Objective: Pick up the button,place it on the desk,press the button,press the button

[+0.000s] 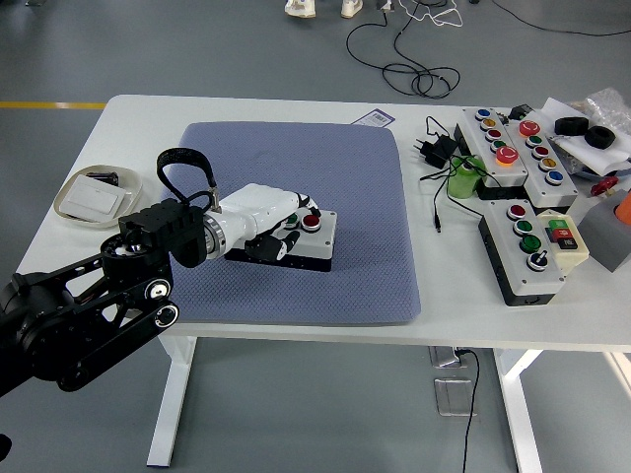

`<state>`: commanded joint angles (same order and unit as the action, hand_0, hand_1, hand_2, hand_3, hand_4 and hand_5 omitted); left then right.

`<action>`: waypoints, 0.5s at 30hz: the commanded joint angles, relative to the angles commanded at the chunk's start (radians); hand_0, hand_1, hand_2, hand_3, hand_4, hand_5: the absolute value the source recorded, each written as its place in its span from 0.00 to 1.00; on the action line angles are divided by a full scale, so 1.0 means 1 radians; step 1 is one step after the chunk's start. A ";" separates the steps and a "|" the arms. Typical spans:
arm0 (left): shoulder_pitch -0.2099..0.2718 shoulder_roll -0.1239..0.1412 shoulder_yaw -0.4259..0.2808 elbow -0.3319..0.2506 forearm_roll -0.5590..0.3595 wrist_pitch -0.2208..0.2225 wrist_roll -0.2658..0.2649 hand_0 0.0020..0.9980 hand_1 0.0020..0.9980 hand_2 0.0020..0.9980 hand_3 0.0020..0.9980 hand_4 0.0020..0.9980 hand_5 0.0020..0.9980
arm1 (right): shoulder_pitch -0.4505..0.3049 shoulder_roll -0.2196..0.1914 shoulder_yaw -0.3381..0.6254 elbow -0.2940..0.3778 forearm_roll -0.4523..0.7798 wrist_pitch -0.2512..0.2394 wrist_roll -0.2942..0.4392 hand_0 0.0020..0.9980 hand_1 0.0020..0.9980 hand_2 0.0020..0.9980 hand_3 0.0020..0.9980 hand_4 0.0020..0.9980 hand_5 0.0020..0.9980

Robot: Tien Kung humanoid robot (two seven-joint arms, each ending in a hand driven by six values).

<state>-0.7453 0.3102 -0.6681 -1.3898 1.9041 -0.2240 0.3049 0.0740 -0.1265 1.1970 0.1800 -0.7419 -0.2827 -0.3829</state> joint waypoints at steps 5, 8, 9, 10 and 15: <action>0.002 -0.003 0.014 0.014 0.012 -0.003 0.004 0.03 0.00 0.03 0.80 0.40 0.00 | 0.000 0.000 -0.002 0.000 0.001 0.000 0.000 0.64 0.51 0.55 0.59 0.24 0.34; 0.006 -0.006 0.019 0.030 0.014 -0.001 0.006 0.03 0.00 0.03 0.80 0.40 0.00 | 0.001 0.000 -0.004 0.000 0.004 0.000 0.000 0.64 0.51 0.55 0.59 0.24 0.34; 0.006 -0.005 0.019 0.031 0.014 -0.005 0.008 0.03 0.00 0.03 0.80 0.40 0.00 | 0.001 0.000 -0.004 0.000 0.004 0.000 0.000 0.64 0.51 0.55 0.59 0.24 0.34; 0.006 -0.005 0.019 0.031 0.014 -0.007 0.009 0.03 0.00 0.03 0.80 0.40 0.00 | 0.002 0.000 -0.004 0.000 0.004 0.000 0.000 0.64 0.51 0.55 0.59 0.24 0.34; 0.005 0.000 0.026 0.025 0.013 -0.031 0.013 0.03 0.00 0.03 0.80 0.40 0.00 | 0.002 0.000 -0.003 0.000 0.004 0.001 0.001 0.64 0.51 0.55 0.59 0.24 0.34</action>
<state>-0.7399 0.3105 -0.6425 -1.3646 1.9170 -0.2550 0.3181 0.0765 -0.1269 1.1942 0.1800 -0.7375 -0.2821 -0.3815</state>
